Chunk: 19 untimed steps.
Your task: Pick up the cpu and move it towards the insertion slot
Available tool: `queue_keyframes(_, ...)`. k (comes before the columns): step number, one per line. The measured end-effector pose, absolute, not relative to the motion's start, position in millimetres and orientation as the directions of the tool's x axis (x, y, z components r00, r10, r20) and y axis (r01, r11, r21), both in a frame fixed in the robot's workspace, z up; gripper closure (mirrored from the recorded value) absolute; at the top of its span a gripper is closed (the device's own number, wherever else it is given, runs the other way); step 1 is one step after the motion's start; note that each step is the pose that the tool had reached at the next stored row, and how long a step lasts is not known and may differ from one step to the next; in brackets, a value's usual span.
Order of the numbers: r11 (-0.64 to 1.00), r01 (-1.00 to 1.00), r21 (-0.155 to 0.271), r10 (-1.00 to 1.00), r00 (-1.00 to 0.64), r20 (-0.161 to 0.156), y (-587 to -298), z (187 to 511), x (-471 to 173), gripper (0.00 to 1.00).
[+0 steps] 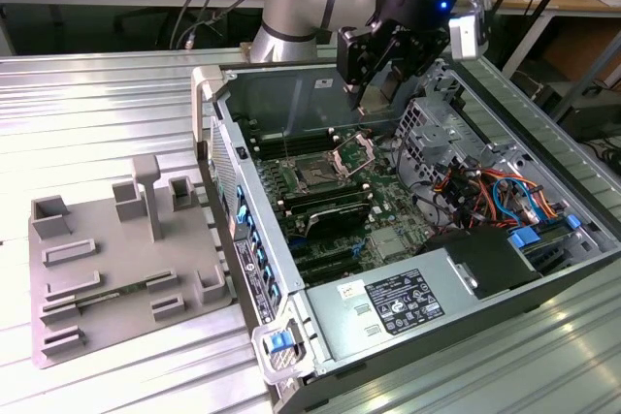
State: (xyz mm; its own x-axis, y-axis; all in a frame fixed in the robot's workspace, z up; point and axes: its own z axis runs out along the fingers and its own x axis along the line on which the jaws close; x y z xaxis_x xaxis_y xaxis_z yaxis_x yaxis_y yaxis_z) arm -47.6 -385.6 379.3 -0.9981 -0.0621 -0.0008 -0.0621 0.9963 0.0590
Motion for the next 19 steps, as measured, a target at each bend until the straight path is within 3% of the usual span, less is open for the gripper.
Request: queue_keyframes(19,0.996,-0.062,0.059,-0.062,-0.998,-0.001,-374.6,375.4,-36.3,0.45)
